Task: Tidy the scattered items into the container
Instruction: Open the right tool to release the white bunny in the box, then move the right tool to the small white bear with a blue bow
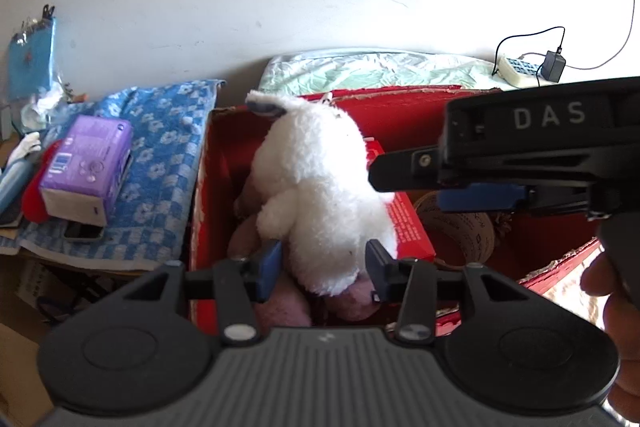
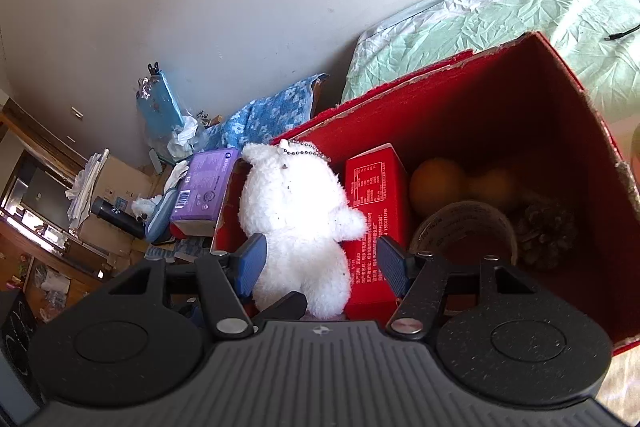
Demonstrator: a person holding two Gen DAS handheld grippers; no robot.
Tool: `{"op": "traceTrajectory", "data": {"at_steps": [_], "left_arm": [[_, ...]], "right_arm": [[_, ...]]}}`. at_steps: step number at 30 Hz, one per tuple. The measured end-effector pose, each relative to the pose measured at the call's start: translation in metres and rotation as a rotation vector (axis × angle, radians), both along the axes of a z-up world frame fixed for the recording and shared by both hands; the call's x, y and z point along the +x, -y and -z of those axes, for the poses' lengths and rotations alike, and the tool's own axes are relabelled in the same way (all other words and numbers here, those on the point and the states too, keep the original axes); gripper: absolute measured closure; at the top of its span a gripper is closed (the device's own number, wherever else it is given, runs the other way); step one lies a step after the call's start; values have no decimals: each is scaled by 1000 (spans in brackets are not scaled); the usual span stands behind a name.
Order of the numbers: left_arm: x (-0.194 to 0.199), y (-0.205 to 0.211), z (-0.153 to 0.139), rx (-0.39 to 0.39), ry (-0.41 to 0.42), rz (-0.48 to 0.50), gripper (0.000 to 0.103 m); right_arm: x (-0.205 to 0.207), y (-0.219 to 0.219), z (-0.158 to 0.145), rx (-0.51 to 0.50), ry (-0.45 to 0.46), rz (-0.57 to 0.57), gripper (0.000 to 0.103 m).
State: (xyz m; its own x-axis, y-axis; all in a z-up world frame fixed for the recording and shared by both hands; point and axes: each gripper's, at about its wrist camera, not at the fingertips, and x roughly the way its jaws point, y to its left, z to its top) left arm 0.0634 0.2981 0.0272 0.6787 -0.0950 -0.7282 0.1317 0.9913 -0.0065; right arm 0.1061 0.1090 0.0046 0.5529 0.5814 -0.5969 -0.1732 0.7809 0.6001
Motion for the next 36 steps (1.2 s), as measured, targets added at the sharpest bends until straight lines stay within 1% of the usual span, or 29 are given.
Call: {"op": "traceTrajectory", "data": {"at_steps": [2,6,11,12,16,18,20,22,25,28,32,35,36], "left_arm": [[-1,6,-2,16,-1,-14,50],[-6,20,-6,30,-7,-49,47],[-14,42,-15,62,11,-74,35],[-15,47,-17,68,17,-76,34],[-23,69,-24,65,49,-62,30],[-27,82,-26,82,72,-51,27],[-29,93,-26,97,86,-49,26],[-31,100,-28,80,92,-43,26],[-39,112,-35,37,139,-15,26],[-46,134,-40,29,180,32,26],[-51,164,-38,-2,194,82,26],[-56,185,-34,-39,192,135,27],[-58,193,-33,-47,191,158,28]], "right_arm": [[-5,7,-3,-2,12,-1,38],[-14,21,-8,-5,36,-3,38],[-25,38,-15,-8,66,-5,38],[-28,43,-16,-11,76,-3,38],[-40,61,-23,-22,111,2,38],[-45,69,-23,-29,122,0,38],[-50,78,-23,-25,129,-6,38],[-55,87,-23,-11,137,-16,38],[-65,104,-25,-12,174,-28,38],[-75,128,-26,-14,215,-12,34],[-84,174,-23,38,232,68,33],[-86,205,-14,19,190,130,32],[-87,218,-6,2,168,167,32]]}}
